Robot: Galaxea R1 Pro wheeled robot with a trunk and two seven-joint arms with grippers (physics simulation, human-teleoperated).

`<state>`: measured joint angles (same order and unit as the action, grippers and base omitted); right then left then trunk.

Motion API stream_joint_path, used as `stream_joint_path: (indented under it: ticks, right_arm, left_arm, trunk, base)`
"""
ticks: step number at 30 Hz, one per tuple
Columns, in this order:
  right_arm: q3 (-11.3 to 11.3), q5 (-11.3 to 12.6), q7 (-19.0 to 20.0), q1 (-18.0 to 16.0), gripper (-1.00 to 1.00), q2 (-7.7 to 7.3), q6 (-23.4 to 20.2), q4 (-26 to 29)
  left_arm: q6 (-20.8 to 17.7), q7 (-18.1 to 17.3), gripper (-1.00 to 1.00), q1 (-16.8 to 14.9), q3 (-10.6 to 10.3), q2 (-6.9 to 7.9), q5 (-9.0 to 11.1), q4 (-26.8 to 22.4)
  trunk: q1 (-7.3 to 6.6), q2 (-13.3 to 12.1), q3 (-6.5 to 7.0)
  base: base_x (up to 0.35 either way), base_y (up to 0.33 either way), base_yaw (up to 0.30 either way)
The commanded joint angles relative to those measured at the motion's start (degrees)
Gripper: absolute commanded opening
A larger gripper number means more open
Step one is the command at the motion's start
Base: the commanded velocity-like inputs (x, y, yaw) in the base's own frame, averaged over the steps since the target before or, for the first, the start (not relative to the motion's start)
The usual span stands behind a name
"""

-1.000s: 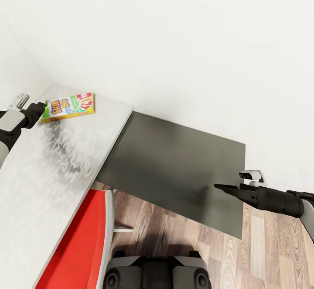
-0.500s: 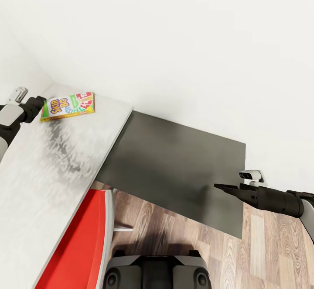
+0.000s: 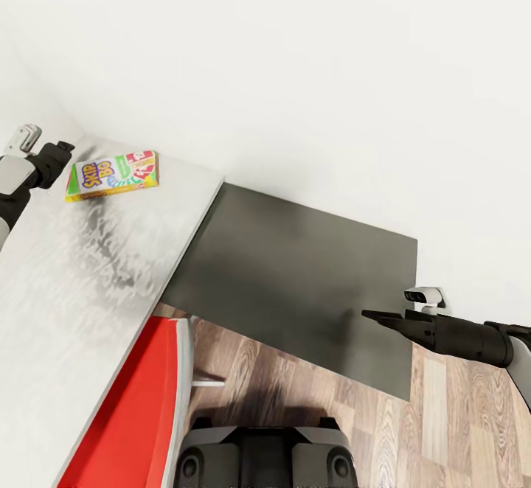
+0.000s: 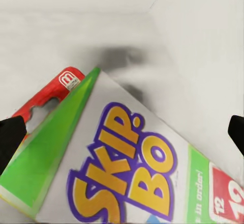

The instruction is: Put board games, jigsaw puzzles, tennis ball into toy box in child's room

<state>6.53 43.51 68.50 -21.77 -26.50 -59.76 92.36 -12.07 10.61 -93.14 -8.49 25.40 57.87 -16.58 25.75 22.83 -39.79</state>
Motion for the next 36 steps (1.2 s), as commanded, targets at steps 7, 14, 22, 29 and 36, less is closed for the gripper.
stream_joint_path:
  ticks: [7,14,22,29,36]
  right_arm:
    - [0.0,0.0,0.1,0.0,1.00,0.04,-0.2,0.0]
    - [-0.1,0.0,0.1,0.0,1.00,0.07,-0.2,0.0]
    - [-0.1,0.0,0.0,0.0,1.00,0.11,-0.2,0.0]
    - [-0.2,0.0,0.0,0.0,1.00,0.29,-0.2,0.0]
    - [-0.1,0.0,0.0,0.0,1.00,0.39,-0.2,0.0]
  left_arm:
    - [-0.2,0.2,1.00,-2.4,-0.5,-0.50,0.3,-0.1]
    - [-0.3,0.2,1.00,-3.6,-0.5,-0.82,0.1,-0.1]
    - [-0.4,0.1,1.00,-4.7,-0.5,-0.92,0.1,-0.1]
    - [-0.5,0.1,1.00,-5.5,-0.5,-0.71,0.1,-0.1]
    - [-0.5,0.1,1.00,-6.0,-0.5,-0.59,0.1,-0.1]
  trunk:
    - [0.03,0.1,-0.70]
    - [0.03,0.1,-1.34]
    - [0.03,0.1,-2.08]
    - [0.03,0.1,-2.73]
    - [0.03,0.1,-3.39]
  base:
    - [0.000,0.000,0.000]
    - [0.000,0.000,0.000]
    - [0.000,0.000,0.000]
    - [0.000,0.000,0.000]
    - [0.000,0.000,0.000]
